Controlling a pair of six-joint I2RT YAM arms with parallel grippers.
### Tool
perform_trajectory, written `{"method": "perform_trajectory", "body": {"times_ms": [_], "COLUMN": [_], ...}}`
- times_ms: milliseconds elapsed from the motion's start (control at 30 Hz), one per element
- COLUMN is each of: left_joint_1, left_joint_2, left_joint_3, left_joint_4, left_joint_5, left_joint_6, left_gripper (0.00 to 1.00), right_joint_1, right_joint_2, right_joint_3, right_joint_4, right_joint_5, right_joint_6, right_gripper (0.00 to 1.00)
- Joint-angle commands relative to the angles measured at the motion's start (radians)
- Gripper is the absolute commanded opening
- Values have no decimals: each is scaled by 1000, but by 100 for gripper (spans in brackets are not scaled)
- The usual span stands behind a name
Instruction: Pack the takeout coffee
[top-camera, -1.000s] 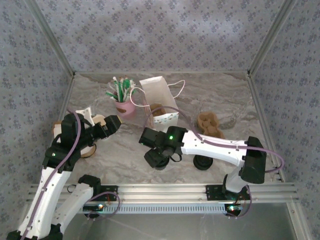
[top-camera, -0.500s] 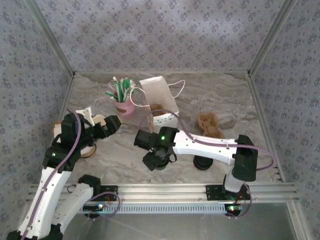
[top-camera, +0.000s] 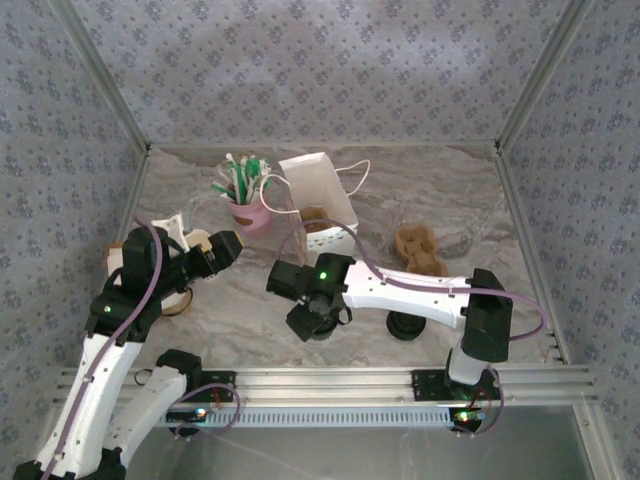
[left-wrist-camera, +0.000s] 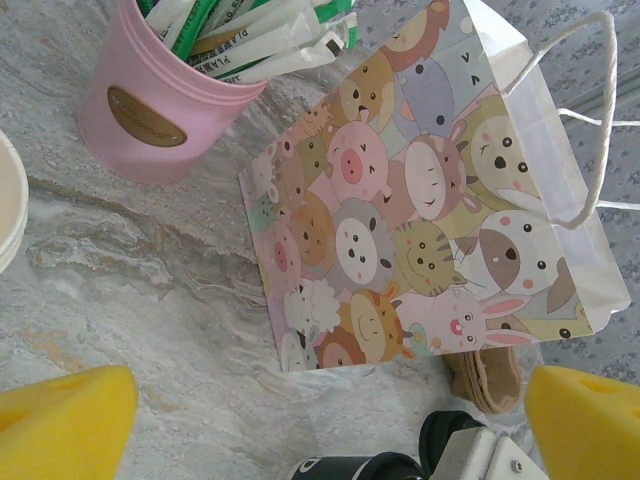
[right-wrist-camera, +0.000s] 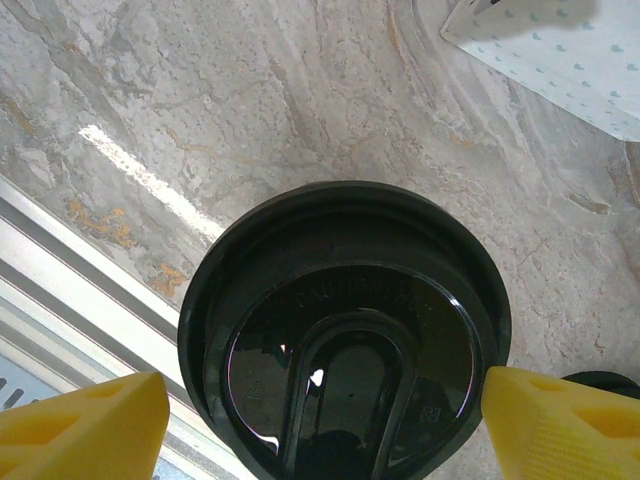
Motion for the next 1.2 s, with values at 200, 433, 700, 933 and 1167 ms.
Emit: {"method": "perform_trajectory", "body": {"times_ms": [200, 433, 700, 933, 1167], "left_joint_1": [0, 0, 0, 0, 0], "left_joint_2": [2, 7, 10, 10, 3], "left_joint_3": [32, 35, 39, 38, 34], "left_joint_4": [-5, -5, -5, -5, -11], "left_joint_5": [13, 14, 15, 15, 15], "left_joint_6": [21, 23, 27, 26, 27], "left_gripper": [100, 100, 99, 99, 99], "right_joint_1": [-14, -21, -19, -17, -20], "right_joint_2": [23, 23, 22, 9, 37], "right_joint_3": [20, 26, 44, 56, 34], "right_joint_4": [-29, -24, -31, -44, -36], "right_joint_5": [-10, -8, -5, 7, -13], "right_joint_6": [0, 0, 1, 3, -11], "right_gripper": [88, 87, 87, 87, 87]}}
